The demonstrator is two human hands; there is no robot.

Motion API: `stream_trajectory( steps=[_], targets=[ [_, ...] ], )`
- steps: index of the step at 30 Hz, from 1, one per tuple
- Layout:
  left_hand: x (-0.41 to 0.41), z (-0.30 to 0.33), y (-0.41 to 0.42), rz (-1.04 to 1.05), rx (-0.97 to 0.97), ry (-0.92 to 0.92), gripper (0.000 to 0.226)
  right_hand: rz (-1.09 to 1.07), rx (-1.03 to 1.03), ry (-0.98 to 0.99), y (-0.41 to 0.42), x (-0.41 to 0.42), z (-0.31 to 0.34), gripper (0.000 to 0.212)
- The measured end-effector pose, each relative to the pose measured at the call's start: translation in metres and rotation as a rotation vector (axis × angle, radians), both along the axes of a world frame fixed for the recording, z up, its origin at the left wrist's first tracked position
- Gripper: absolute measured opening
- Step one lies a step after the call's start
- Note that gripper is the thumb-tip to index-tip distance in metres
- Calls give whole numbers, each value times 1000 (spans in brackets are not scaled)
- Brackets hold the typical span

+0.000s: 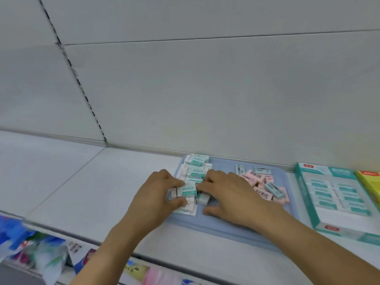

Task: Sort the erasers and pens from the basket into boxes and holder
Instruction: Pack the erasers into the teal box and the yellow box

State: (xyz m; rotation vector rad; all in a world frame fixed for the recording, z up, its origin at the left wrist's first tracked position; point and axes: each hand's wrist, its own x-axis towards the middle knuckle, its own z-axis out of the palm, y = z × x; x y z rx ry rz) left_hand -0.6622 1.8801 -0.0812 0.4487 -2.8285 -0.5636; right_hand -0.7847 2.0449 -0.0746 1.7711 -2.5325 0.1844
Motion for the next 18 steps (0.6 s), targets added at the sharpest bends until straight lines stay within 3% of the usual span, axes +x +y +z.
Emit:
stream_trajectory(
  steps=[5,13,18],
  targets=[
    [1,0,-3,5,22,16,44,63,-20,178,-4,-3,-13,21],
    [-8,-5,1,48,260,215,31,47,-28,177,-1,-8,-18,37],
    [-16,-2,16,94,367,256,24,115,-113,289,9,-13,-15,32]
  ],
)
